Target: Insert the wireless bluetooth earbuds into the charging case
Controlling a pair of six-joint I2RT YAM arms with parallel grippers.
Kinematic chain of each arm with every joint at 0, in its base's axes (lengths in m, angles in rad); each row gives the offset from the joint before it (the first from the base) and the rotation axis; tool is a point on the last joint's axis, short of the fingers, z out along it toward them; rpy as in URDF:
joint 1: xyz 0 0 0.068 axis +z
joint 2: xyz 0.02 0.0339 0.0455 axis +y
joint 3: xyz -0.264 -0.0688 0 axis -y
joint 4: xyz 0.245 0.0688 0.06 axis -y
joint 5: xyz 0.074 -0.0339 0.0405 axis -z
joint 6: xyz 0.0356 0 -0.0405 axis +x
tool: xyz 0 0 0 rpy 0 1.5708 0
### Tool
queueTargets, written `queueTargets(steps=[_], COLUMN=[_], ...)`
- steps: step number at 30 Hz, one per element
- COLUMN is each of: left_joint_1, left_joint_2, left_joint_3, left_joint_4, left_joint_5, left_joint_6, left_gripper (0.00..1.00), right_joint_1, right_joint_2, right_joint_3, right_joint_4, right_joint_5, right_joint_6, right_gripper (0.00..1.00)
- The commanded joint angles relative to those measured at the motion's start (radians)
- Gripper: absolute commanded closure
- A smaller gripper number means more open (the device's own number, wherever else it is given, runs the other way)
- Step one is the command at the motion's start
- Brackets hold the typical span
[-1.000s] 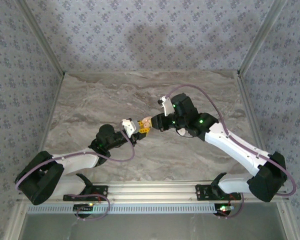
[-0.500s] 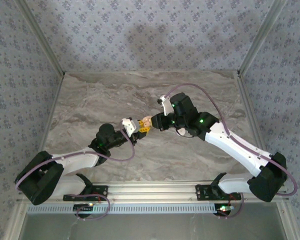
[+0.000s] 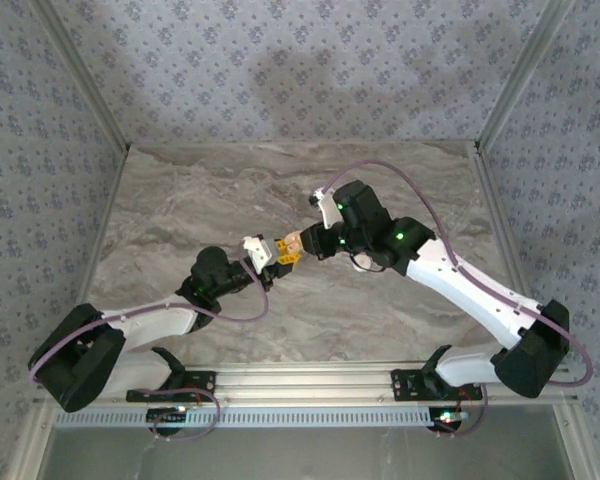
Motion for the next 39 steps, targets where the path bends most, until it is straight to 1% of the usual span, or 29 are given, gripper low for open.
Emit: queueTargets(steps=[1,6,11,25,28,32,39], left_joint_1=[-0.002,-0.002,-0.002,-0.002,-0.001,-0.002,-0.001], left_joint_2=[-0.033,-0.039,-0.04,-0.064,-0.067,-0.07,-0.068], left_joint_3=[0.033,0.033,0.034,0.036,0.039,0.044,0.052], left_joint_4=[0.019,0.016,0.019,0.01,0.002,-0.007,-0.021], left_joint_5=[0.023,0.025,0.034,0.098,0.109,0.109,0.118], left_joint_6=[0.013,0.014,0.014,0.017,0.018,0.019,0.023], left_gripper=[0.82,0.82,0.82,0.82,0.82,0.82,0.82], right_joint_1=[0.006,0.006,0.007,-0.029,-0.035,-0.036,-0.036], right_joint_2=[0.01,0.014,0.023,0.039,0.048,0.054,0.036], right_joint_3=[0.043,0.058,0.057,0.079,0.098,0.127,0.137], right_joint_4=[-0.072,-0.115,-0.121,-0.211,-0.25,-0.292,-0.266], right_joint_5=[0.008,0.005,-0.008,-0.134,-0.121,-0.07,-0.014], right_joint_6=[-0.045,-0.065,-0.08,-0.249,-0.28,-0.311,-0.326], right_gripper=[0.81,0.8,0.81,0.8,0.8,0.8,0.8])
